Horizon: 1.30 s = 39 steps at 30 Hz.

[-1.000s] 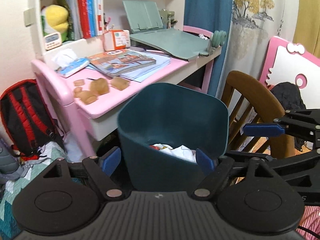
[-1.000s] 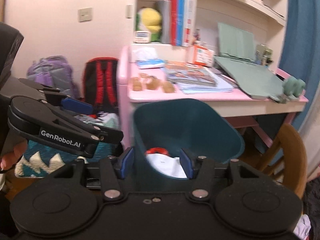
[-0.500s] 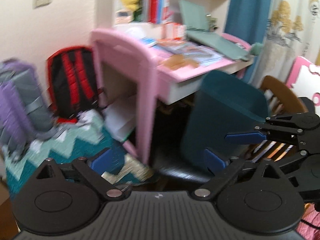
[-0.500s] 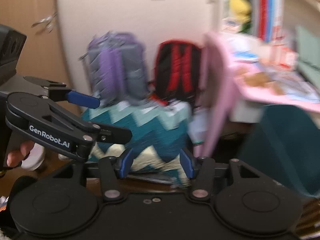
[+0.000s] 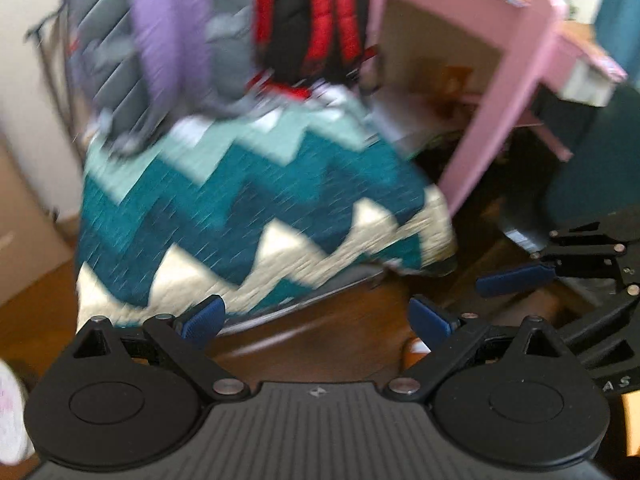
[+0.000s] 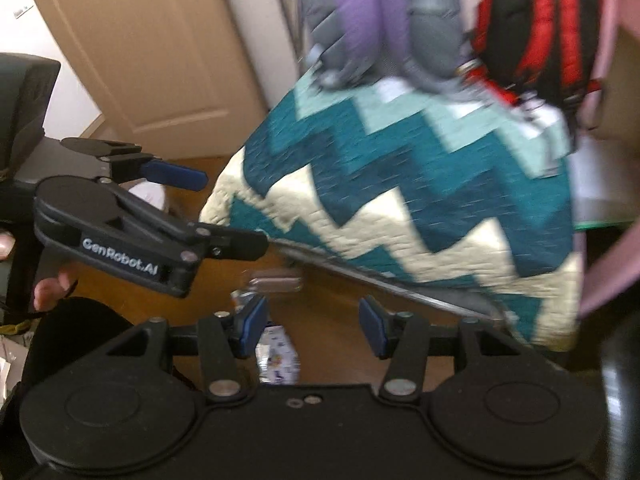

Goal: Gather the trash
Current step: 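Move both tools back down to the trash under the bed, then grasp the grey-green wrapper with left tool while right tool grasps purple foil wrapper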

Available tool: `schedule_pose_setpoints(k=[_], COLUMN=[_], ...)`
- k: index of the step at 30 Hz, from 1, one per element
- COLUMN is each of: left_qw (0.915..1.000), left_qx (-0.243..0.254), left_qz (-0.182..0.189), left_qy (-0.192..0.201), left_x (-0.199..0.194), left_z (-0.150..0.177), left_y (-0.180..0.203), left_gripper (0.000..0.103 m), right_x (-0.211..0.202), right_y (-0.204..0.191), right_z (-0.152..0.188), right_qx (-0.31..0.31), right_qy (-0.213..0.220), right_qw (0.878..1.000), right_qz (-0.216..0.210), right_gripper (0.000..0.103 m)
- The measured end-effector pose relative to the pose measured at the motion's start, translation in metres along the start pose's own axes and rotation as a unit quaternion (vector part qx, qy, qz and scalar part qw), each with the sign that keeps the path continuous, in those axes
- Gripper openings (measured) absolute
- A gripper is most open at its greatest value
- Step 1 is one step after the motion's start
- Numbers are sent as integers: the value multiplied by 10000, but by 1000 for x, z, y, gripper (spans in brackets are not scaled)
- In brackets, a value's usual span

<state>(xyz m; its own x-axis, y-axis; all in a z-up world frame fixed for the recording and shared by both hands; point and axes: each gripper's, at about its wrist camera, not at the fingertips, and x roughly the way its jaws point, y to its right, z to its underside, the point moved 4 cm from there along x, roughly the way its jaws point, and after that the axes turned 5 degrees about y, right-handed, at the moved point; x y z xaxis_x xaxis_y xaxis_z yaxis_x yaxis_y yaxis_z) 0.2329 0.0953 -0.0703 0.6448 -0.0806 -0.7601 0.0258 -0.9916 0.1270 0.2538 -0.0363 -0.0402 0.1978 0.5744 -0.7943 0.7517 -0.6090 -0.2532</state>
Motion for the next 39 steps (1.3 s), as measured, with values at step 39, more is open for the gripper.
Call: schedule_pose_setpoints(k=[39], left_qw=[9024], left_qx=[-3113], left_qz=[-1671], left_qy=[-2465], left_x=[309], left_z=[328], left_y=[-326], left_gripper=[98], right_x=[460], right_y=[-67], right_z=[174], right_qx=[-544], right_qy=[-2873], right_qw=[9546], right_qz=[-574], right_gripper=[51])
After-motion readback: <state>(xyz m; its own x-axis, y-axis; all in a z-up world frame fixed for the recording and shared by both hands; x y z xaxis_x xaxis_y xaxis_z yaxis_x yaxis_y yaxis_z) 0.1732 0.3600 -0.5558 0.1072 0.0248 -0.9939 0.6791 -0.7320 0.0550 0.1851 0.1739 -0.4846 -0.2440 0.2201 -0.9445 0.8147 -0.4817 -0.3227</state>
